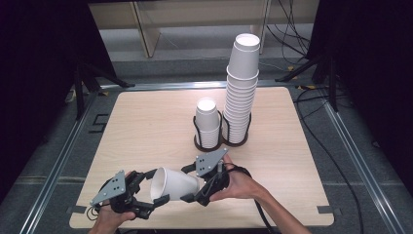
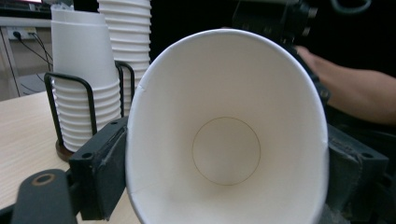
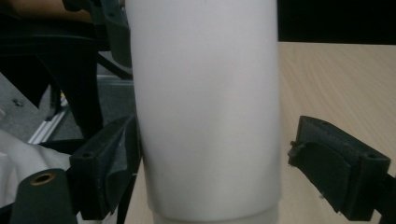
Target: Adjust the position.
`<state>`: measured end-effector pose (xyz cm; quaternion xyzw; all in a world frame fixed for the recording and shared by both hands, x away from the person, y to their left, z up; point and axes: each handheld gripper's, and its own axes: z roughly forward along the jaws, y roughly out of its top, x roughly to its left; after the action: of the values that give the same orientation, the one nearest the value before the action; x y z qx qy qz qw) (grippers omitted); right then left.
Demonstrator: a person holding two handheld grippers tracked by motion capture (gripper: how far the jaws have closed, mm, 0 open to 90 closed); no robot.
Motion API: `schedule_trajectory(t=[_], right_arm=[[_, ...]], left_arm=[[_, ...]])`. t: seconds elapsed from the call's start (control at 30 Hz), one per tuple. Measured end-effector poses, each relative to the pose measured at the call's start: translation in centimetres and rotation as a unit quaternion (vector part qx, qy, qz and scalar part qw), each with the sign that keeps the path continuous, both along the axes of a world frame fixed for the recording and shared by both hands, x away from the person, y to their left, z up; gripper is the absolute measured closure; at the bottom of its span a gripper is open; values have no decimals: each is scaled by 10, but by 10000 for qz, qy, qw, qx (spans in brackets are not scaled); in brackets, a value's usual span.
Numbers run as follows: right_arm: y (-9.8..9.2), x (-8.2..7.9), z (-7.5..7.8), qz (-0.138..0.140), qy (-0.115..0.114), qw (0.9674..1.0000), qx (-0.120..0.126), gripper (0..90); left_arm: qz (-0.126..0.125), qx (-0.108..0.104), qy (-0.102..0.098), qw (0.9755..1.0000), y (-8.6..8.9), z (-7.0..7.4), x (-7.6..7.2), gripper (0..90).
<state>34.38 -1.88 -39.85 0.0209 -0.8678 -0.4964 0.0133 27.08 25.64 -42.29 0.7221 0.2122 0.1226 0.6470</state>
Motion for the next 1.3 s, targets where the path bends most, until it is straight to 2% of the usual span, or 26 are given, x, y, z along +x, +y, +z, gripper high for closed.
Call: schedule_trajectory(t=[0.03,0.07,0.1,0.13,0.2,0.27,0.33,0.37,0.43,0.57,0.63,0.77,0.8,0.87,0.9,0.93,1.1,1.13,1.2,1.27,1.3], right_arm=[[-1,-1,3,-49,-98,9999,-69,154],[-2,-2,7,-98,-173,9997,-171,155],[-2,-4,9,-119,-230,9994,-227,154],[-3,-6,12,-94,-311,9991,-283,154],[-2,-8,14,-157,-411,9981,-421,155],[0,-10,15,-139,-509,9969,-584,155],[3,-13,13,-91,-522,9960,-722,156],[5,-15,13,-53,-553,9954,-779,156],[8,-17,12,-44,-601,9942,-890,157],[14,-19,11,41,-692,9918,-1078,158],[16,-19,10,63,-745,9911,-1099,158],[19,-21,9,48,-689,9904,-1201,159],[20,-19,8,86,-754,9899,-1196,159],[21,-21,7,87,-682,9902,-1215,161],[23,-19,6,103,-747,9900,-1196,161],[23,-21,7,72,-664,9901,-1232,160],[27,-18,1,145,-700,9901,-1212,164],[27,-20,1,112,-573,9906,-1240,163],[29,-19,-1,168,-678,9898,-1244,164],[30,-20,-1,169,-562,9904,-1251,167],[31,-18,-3,198,-637,9902,-1231,167]], left_arm=[[-5,122,-25,9999,0,-1,0,150],[-13,177,26,9998,-1,-1,0,150],[-30,180,-7,9998,-2,-3,1,150],[-11,329,3,9995,-3,-3,0,150],[-55,347,-13,9994,-6,-4,0,150],[-51,519,4,9986,-6,-3,-1,150],[-77,565,-19,9984,-8,-3,-1,149],[-87,482,-15,9988,-9,-4,-2,150],[-104,610,-38,9981,-9,-3,-2,149],[-111,643,-55,9979,-9,-3,-3,149],[-105,720,-58,9973,-9,-3,-3,149],[-118,729,-66,9972,-10,-3,-3,149],[-126,760,-83,9970,-10,-3,-3,149],[-116,783,-86,9968,-10,-3,-3,149],[-121,778,-80,9969,-11,-3,-3,149],[-108,755,-69,9971,-11,-3,-4,149],[-130,831,-111,9964,-11,-3,-4,149],[-138,848,-116,9962,-11,-3,-4,149],[-146,876,-112,9960,-11,-3,-4,149],[-178,825,-107,9964,-12,-4,-4,149],[-202,785,-134,9966,-13,-5,-4,149]])
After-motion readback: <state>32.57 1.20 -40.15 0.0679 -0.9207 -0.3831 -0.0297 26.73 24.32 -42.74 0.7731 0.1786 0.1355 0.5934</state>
